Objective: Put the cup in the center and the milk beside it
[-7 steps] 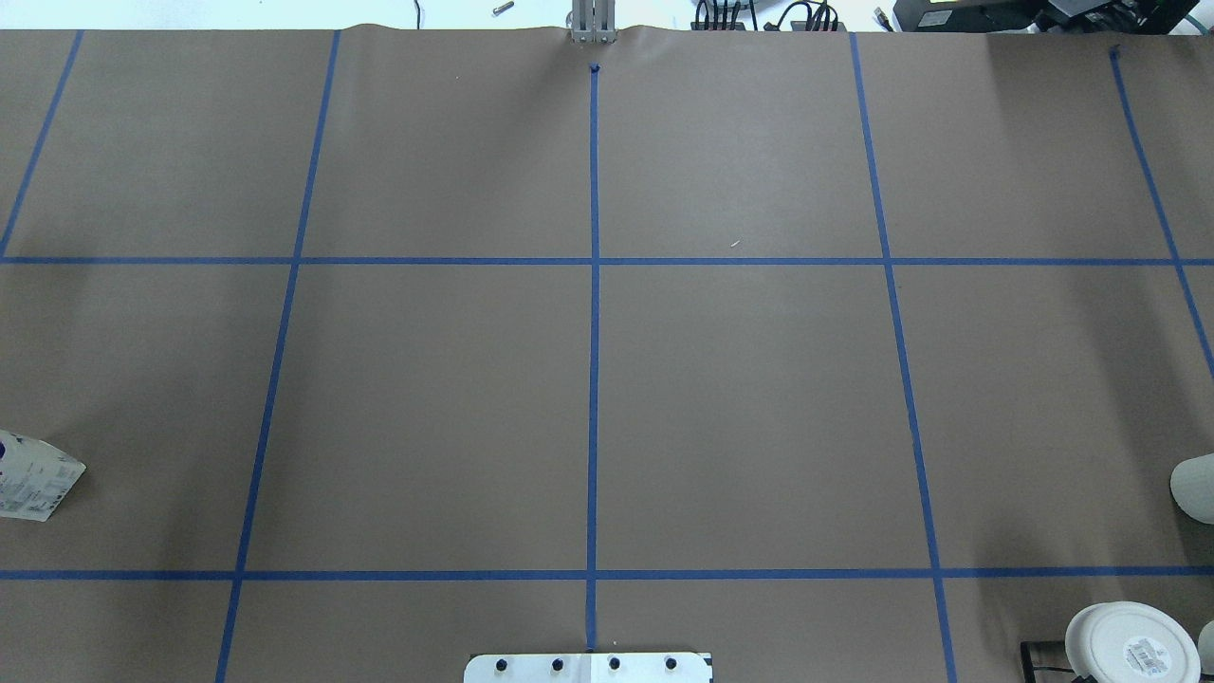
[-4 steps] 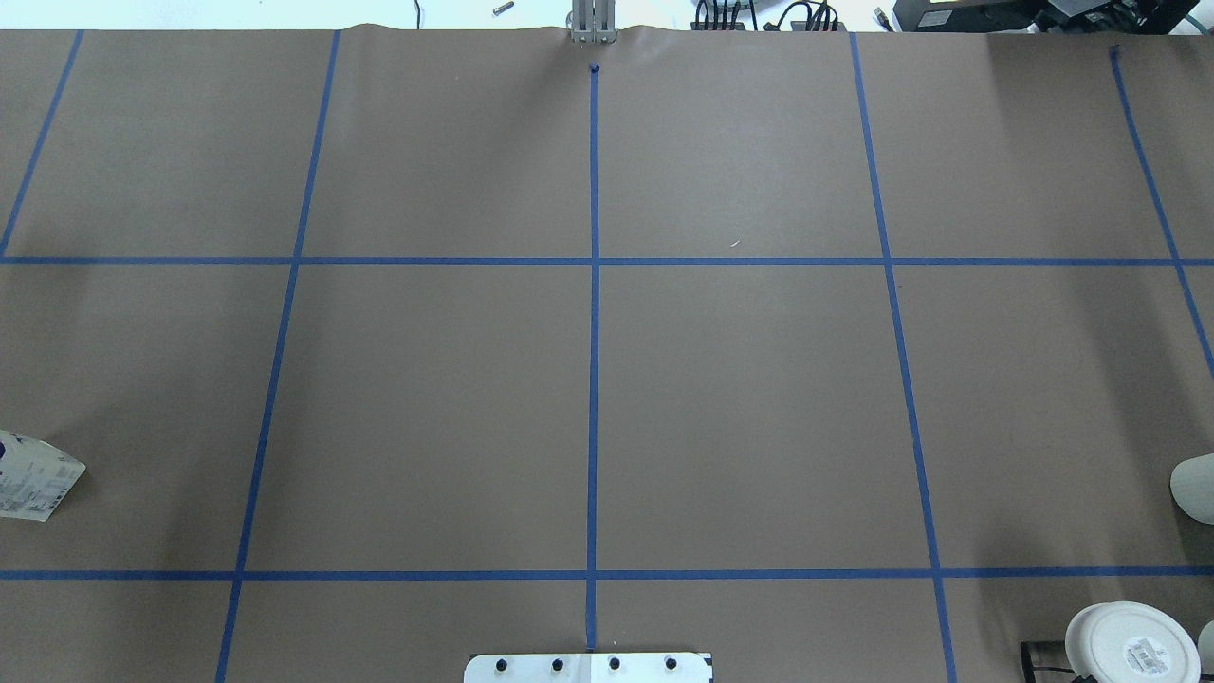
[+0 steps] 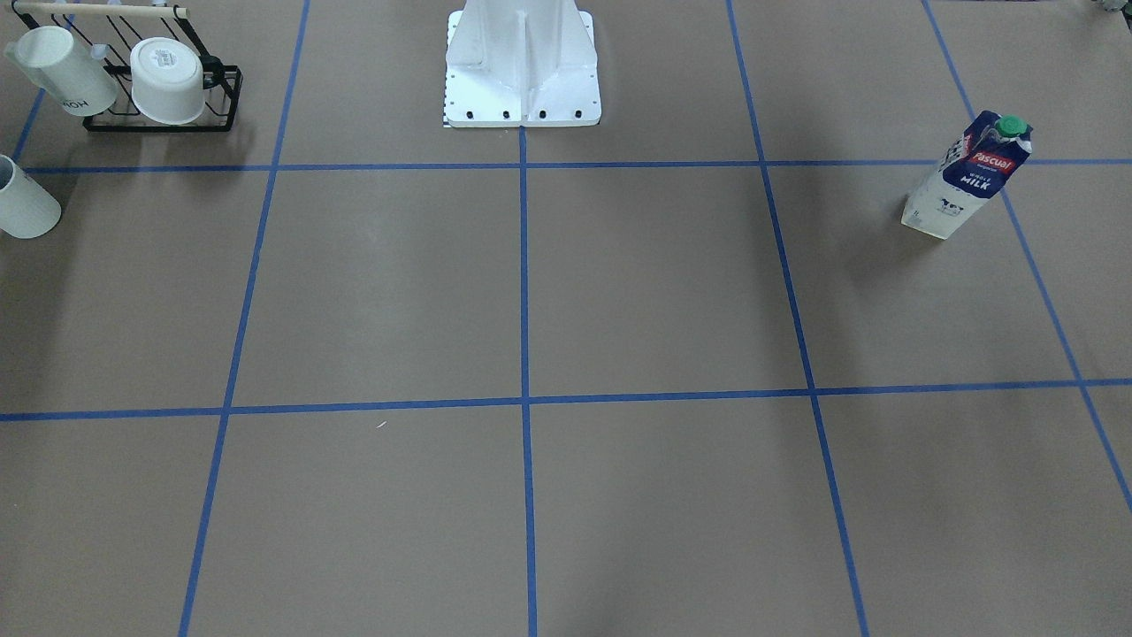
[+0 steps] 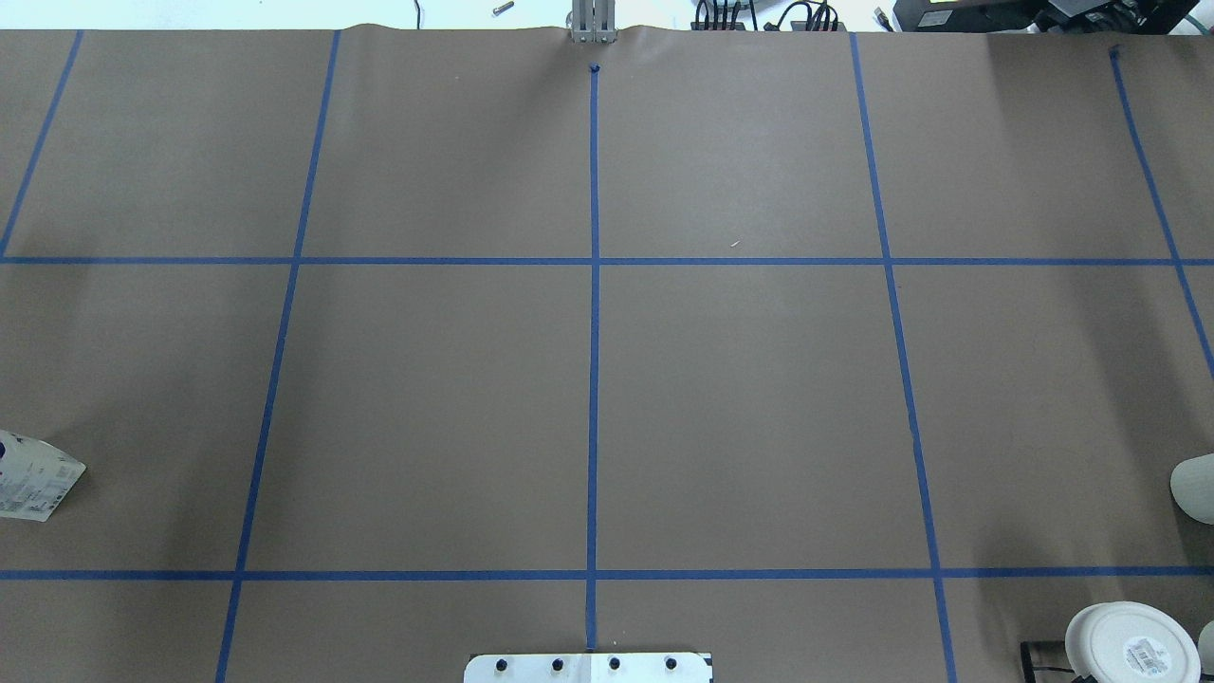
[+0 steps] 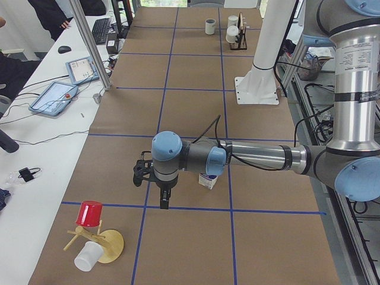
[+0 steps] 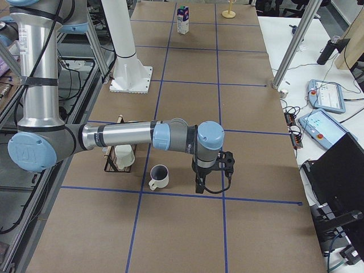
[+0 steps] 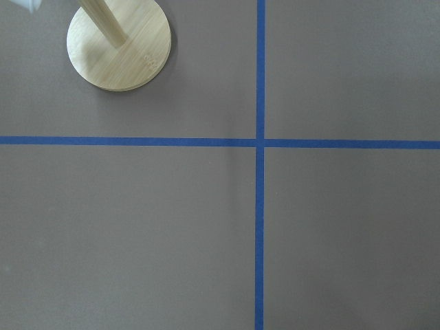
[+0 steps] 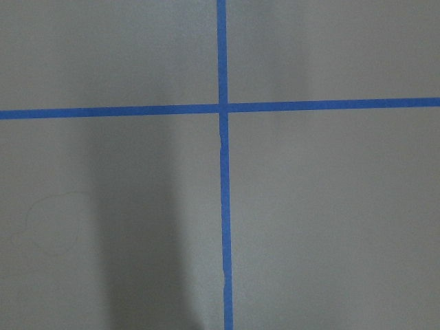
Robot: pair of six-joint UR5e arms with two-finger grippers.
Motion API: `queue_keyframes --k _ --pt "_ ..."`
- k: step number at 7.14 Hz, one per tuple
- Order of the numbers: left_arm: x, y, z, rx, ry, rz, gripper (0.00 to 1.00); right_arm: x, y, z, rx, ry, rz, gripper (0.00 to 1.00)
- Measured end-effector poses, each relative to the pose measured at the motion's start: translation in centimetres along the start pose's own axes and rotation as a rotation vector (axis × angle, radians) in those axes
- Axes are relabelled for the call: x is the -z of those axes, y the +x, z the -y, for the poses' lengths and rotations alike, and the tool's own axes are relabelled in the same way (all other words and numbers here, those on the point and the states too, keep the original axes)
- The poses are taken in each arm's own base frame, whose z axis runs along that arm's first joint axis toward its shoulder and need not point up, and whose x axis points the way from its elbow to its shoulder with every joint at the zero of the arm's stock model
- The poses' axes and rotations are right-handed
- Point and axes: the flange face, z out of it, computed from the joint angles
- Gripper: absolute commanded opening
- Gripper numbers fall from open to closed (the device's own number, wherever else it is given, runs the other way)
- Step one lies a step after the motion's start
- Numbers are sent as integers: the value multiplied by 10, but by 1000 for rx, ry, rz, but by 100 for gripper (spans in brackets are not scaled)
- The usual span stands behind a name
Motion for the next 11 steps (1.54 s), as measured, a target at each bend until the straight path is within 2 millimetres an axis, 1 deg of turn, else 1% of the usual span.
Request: queue_keyframes --k 2,3,4,6,7,8,11 --pt "-10 -12 -1 16 -13 19 98 -10 8 -8 25 18 14 100" --pt "-12 -14 -3 19 -15 24 98 -13 9 -15 37 25 30 100" --pt "-12 -15 -3 20 -14 25 98 -16 8 -32 55 24 69 100" --pt "-12 -15 -4 22 -14 23 98 -23 2 -85 98 8 150 100" --pt "-12 -15 -3 23 -14 22 98 -31 -1 -106 117 -20 157 100" --pt "-12 -14 -3 22 -14 21 98 -42 -6 -116 147 -53 139 100" --pt "-13 -15 -3 24 -16 21 98 -79 -22 -125 251 -131 87 100"
